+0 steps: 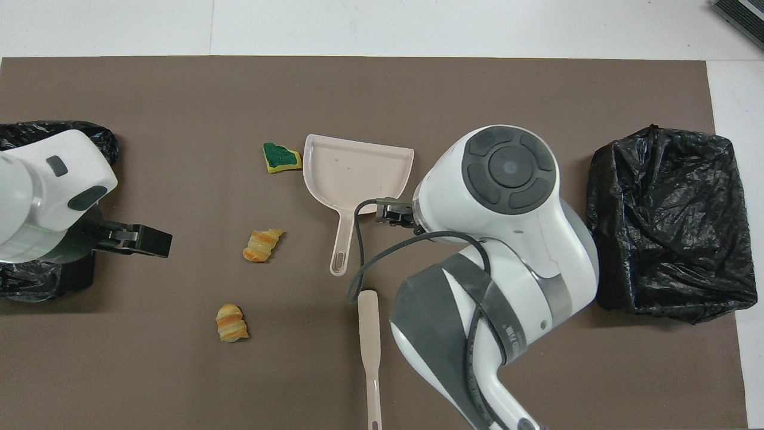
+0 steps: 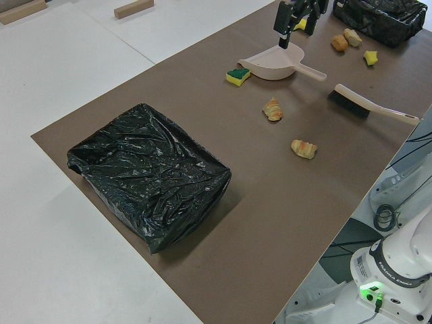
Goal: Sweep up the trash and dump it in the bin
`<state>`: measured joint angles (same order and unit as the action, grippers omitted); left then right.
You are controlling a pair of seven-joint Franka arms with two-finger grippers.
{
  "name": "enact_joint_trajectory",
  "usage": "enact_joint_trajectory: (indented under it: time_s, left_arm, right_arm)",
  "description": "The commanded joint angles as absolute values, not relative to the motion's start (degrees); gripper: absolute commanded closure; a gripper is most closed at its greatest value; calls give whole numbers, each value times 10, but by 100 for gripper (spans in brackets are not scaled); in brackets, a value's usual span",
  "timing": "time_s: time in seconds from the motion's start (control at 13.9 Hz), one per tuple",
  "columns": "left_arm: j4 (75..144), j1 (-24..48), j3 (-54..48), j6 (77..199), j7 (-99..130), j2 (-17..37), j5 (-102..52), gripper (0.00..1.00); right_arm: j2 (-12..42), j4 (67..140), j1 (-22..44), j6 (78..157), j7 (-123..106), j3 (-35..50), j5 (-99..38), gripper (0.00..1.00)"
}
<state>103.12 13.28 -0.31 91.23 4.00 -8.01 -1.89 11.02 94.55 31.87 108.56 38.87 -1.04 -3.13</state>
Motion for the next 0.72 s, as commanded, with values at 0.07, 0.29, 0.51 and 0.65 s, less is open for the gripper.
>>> enact_joint_trajectory:
  time_s: [0.07,0.29,0.51,0.65]
  left_arm:
    - [1135,177,4,969,82,-143,-23,0]
    - [1161,195,3,981,83,-150,-23,0]
    - [1193,198,2,995,102,-167,-23,0]
    - [1215,209,2,995,107,-184,-24,0]
  right_arm:
    - [138,962,350,1135,415,-12,-36,0]
    - [173,956,359,1160,407,-11,-35,0]
    - [219,939,387,1190,415,-12,-39,0]
    - [235,940,397,1201,420,-12,-50,0]
